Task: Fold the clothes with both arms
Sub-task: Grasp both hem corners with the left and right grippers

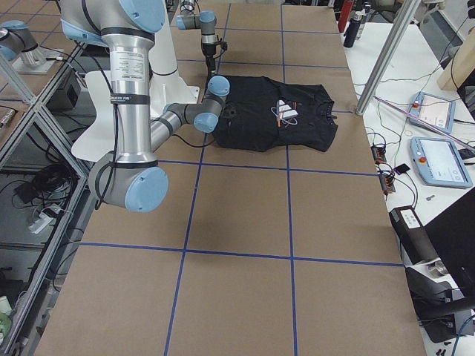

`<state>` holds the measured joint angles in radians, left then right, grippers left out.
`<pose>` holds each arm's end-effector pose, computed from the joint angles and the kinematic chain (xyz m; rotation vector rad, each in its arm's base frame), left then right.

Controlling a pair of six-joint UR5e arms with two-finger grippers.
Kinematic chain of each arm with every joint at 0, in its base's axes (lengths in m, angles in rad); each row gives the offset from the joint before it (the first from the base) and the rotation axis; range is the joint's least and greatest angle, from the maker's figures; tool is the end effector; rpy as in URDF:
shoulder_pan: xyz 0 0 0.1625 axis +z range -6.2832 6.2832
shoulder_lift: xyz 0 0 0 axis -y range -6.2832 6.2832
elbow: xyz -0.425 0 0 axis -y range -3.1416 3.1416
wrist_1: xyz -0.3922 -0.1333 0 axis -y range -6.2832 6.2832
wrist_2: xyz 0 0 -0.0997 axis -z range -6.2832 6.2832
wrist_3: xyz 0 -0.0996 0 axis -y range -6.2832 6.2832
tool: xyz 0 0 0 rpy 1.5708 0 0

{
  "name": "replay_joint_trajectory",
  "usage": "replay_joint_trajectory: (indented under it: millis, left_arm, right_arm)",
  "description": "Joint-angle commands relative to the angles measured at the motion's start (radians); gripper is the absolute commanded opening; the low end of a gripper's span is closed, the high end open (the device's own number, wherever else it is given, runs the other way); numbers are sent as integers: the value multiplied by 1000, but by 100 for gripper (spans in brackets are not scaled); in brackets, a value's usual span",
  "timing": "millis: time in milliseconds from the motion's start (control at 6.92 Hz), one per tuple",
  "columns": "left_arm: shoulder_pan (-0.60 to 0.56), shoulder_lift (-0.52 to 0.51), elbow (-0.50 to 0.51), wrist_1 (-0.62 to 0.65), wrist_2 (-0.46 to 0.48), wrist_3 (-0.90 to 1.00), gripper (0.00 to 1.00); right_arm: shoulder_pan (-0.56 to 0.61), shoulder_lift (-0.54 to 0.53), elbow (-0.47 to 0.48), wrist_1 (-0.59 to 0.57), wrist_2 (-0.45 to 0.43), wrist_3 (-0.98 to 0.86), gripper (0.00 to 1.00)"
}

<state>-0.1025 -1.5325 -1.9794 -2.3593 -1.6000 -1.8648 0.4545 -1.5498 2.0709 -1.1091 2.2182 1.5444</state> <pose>0.4646 -0.1789 0.3938 -0.1373 1.1571 -0.3340 -0.3906 -0.2723 0.3533 -0.3495 -1.0564 0.0651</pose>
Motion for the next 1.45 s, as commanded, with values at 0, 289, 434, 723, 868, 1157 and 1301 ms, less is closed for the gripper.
replay_joint_trajectory:
  millis: [0, 289, 434, 723, 868, 1157, 1301]
  left_arm:
    - [3, -2, -1, 0, 0, 1, 85]
    - [3, -1, -1, 0, 0, -1, 71]
    - [4, 0, -1, 0, 0, 1, 63]
    - [9, 2, -1, 0, 0, 1, 61]
    - [9, 3, -1, 0, 0, 1, 61]
    - [9, 11, -1, 0, 0, 1, 62]
    - [9, 11, -1, 0, 0, 1, 62]
  right_arm:
    - [10, 0, 0, 0, 14, 0, 0]
    - [10, 0, 2, 0, 15, 0, 0]
    - [12, 0, 2, 0, 15, -1, 0]
    - [13, 0, 0, 0, 15, 0, 0]
    - [15, 0, 1, 0, 15, 0, 0]
    - [15, 0, 2, -2, 15, -1, 0]
    - [15, 0, 2, 0, 15, 0, 0]
